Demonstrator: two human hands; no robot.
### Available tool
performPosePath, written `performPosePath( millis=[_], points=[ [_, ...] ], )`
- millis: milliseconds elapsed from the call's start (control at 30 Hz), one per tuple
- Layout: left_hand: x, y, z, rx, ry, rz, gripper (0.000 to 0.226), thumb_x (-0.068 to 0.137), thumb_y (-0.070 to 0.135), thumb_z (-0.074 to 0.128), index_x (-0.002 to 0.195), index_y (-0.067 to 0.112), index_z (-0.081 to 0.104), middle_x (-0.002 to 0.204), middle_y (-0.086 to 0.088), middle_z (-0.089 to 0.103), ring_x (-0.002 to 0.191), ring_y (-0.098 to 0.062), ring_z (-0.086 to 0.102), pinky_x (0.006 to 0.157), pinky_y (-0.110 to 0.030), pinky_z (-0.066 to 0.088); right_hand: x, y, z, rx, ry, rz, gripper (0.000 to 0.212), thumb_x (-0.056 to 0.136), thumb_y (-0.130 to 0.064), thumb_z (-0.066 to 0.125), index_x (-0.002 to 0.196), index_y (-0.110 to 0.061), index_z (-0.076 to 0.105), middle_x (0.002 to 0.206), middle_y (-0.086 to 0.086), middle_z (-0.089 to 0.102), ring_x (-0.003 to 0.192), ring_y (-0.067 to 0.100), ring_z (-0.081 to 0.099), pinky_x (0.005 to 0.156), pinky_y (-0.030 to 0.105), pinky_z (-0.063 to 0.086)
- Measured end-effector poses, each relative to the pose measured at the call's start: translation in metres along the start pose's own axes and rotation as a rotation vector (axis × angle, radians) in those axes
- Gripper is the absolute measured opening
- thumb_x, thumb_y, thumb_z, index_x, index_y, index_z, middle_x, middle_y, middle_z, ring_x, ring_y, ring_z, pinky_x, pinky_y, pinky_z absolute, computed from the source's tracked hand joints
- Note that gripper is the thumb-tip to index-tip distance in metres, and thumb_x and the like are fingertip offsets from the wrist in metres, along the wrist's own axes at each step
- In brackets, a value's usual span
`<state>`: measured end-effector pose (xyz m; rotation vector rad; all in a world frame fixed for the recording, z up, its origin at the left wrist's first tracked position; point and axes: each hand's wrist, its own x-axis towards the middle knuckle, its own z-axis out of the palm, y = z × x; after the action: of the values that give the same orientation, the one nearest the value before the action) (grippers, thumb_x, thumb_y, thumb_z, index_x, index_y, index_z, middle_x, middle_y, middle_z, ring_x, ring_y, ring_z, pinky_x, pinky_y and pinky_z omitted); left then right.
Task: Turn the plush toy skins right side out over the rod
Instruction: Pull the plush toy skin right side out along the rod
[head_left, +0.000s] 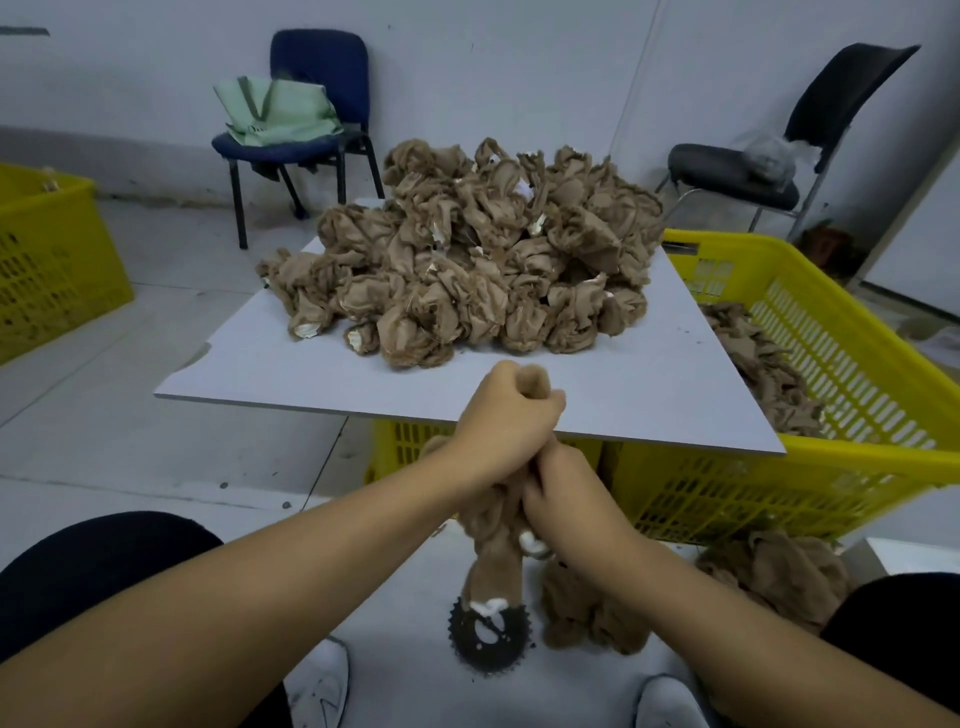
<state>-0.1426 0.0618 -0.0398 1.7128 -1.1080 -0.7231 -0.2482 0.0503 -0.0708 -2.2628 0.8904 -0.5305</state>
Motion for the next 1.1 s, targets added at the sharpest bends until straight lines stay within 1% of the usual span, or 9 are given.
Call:
performPosePath(
  millis=[100, 167, 267, 433, 633, 767, 933, 1033, 1100],
  points=[
    [0.01, 0.022, -0.012, -0.076, 0.026, 0.057, 0.026, 0.075, 0.025, 0.055, 0.06, 0.014, 0.036, 0.055, -0.006, 0.034, 0.059, -0.018, 0.037, 0.063, -0.04, 0.037, 0.01, -0.007, -0.009, -0.012, 0.092, -0.13, 0.016, 0.096, -0.008, 0.048, 0.095, -0.023, 0.043, 0.066, -0.008, 0.048, 0.053, 0.009, 0.048, 0.045, 0.023, 0.031],
    [0.008, 0.022, -0.013, -0.147, -0.01, -0.041, 0.015, 0.073, 0.026, 0.055, 0.074, 0.022, 0.04, 0.067, 0.005, 0.043, 0.068, -0.018, 0.043, 0.068, -0.038, 0.039, 0.011, -0.009, -0.008, -0.027, 0.061, -0.096, 0.015, 0.095, -0.008, 0.048, 0.098, -0.022, 0.043, 0.066, -0.004, 0.049, 0.053, 0.012, 0.048, 0.046, 0.027, 0.033],
    [-0.006, 0.001, -0.005, 0.014, -0.009, -0.056, 0.024, 0.075, 0.037, 0.054, 0.087, 0.017, 0.048, 0.08, -0.004, 0.061, 0.083, -0.025, 0.063, 0.084, -0.048, 0.053, 0.003, -0.003, 0.004, -0.034, -0.062, 0.038, 0.011, 0.093, -0.005, 0.049, 0.088, -0.015, 0.05, 0.065, -0.003, 0.049, 0.058, 0.012, 0.049, 0.052, 0.025, 0.034],
    [-0.002, 0.004, -0.017, 0.009, 0.105, 0.123, 0.043, 0.082, 0.048, 0.05, 0.067, 0.007, 0.055, 0.067, -0.018, 0.063, 0.072, -0.033, 0.065, 0.079, -0.054, 0.056, 0.008, -0.015, 0.004, 0.074, 0.109, -0.121, 0.026, 0.083, -0.015, 0.047, 0.07, -0.036, 0.039, 0.058, -0.016, 0.047, 0.053, 0.003, 0.054, 0.045, 0.015, 0.036],
    [-0.008, -0.008, -0.007, 0.016, -0.025, -0.06, 0.025, 0.088, 0.047, 0.056, 0.099, 0.024, 0.05, 0.096, 0.002, 0.064, 0.1, -0.026, 0.065, 0.097, -0.052, 0.05, 0.01, 0.001, 0.014, -0.059, -0.081, 0.039, 0.013, 0.094, -0.005, 0.05, 0.085, -0.012, 0.054, 0.063, -0.005, 0.045, 0.063, 0.013, 0.049, 0.057, 0.025, 0.032],
    [0.006, 0.006, -0.018, -0.009, 0.08, 0.122, 0.035, 0.086, 0.05, 0.051, 0.069, 0.019, 0.055, 0.069, -0.001, 0.061, 0.076, -0.028, 0.065, 0.08, -0.055, 0.054, 0.017, -0.006, -0.001, 0.039, 0.095, -0.079, 0.033, 0.085, -0.004, 0.051, 0.066, -0.029, 0.042, 0.052, -0.013, 0.043, 0.045, 0.006, 0.048, 0.042, 0.019, 0.03],
    [-0.004, -0.012, -0.008, 0.11, -0.005, -0.028, 0.021, 0.091, 0.041, 0.055, 0.082, 0.024, 0.047, 0.081, -0.001, 0.059, 0.087, -0.027, 0.063, 0.089, -0.054, 0.052, 0.012, -0.001, 0.011, -0.096, -0.108, 0.07, 0.017, 0.088, -0.002, 0.048, 0.077, -0.007, 0.06, 0.068, 0.008, 0.064, 0.062, 0.022, 0.062, 0.057, 0.041, 0.051],
    [0.003, -0.002, -0.015, 0.04, 0.051, 0.077, 0.039, 0.084, 0.058, 0.05, 0.08, 0.021, 0.058, 0.079, 0.001, 0.065, 0.087, -0.026, 0.067, 0.087, -0.052, 0.054, 0.019, -0.002, 0.003, -0.013, 0.031, -0.018, 0.023, 0.079, -0.014, 0.046, 0.061, -0.028, 0.043, 0.047, -0.009, 0.049, 0.045, 0.008, 0.05, 0.041, 0.021, 0.032],
    [0.006, -0.002, -0.016, 0.009, 0.076, 0.102, 0.041, 0.086, 0.059, 0.048, 0.075, 0.021, 0.056, 0.073, -0.002, 0.063, 0.082, -0.027, 0.066, 0.084, -0.052, 0.054, 0.023, -0.002, 0.003, 0.038, 0.035, -0.004, 0.024, 0.08, -0.013, 0.046, 0.062, -0.028, 0.041, 0.048, -0.009, 0.052, 0.049, 0.007, 0.055, 0.042, 0.023, 0.041]
  ],
)
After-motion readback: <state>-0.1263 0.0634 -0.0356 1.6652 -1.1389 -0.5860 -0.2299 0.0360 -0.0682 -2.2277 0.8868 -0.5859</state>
